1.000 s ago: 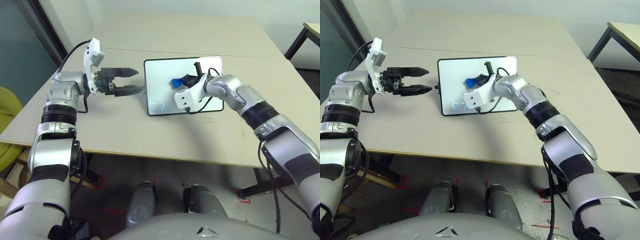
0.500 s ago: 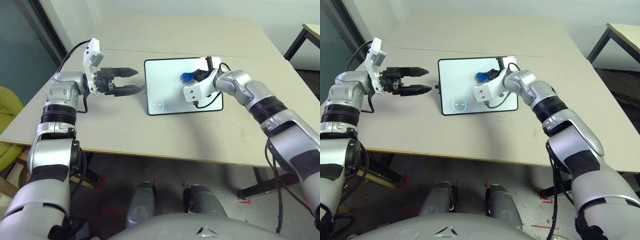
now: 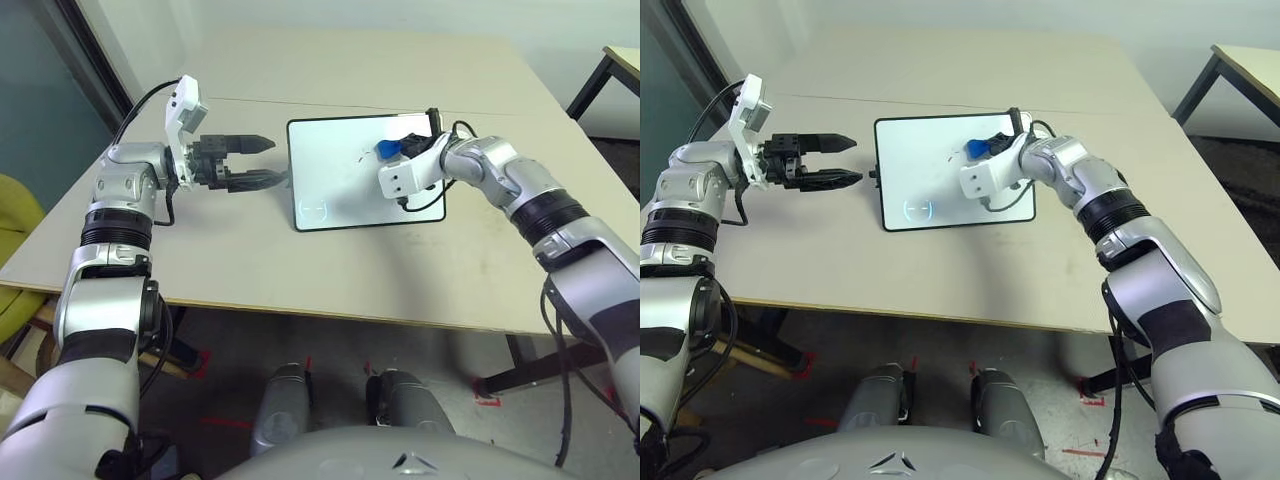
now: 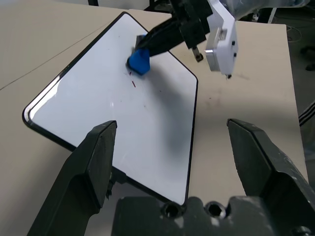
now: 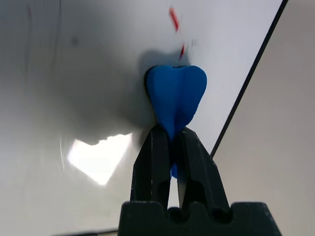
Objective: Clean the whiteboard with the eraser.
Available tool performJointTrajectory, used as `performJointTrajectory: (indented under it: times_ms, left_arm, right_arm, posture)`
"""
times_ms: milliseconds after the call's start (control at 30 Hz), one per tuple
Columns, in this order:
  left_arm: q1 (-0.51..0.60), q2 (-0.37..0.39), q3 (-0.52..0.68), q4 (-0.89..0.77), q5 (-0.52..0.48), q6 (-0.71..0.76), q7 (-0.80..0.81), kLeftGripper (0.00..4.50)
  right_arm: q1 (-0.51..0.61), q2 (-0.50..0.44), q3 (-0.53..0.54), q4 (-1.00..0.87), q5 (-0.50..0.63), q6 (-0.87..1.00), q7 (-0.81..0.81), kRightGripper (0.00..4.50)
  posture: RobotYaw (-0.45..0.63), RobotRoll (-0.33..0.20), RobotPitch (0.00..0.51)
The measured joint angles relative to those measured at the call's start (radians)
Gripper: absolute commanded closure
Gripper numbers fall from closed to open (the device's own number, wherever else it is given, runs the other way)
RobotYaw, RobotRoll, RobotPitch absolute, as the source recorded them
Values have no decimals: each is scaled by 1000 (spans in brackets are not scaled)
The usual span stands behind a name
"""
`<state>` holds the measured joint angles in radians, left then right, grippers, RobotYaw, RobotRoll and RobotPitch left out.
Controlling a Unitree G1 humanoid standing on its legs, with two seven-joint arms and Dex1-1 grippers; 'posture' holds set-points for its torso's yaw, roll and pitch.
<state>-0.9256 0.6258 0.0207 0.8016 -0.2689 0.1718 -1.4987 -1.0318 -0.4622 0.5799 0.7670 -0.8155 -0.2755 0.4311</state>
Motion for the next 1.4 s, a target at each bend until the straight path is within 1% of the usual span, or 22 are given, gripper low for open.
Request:
performJointTrajectory:
  times_ms: [267, 933, 1400]
  left_arm:
    - [0, 0, 0, 0, 0, 0, 0, 0]
    - [0, 1, 0, 0, 0, -2, 9, 0]
    - [0, 1, 0, 0, 0, -2, 9, 0]
  right_arm:
    - [5, 49, 9, -30, -2, -2, 18, 4500]
    - [9, 85, 36, -38, -2, -17, 20, 4500]
    - [-15, 90, 36, 68, 9, -17, -36, 4500]
  posture:
    - [163, 0, 14]
    - [169, 0, 0]
    - [165, 0, 1]
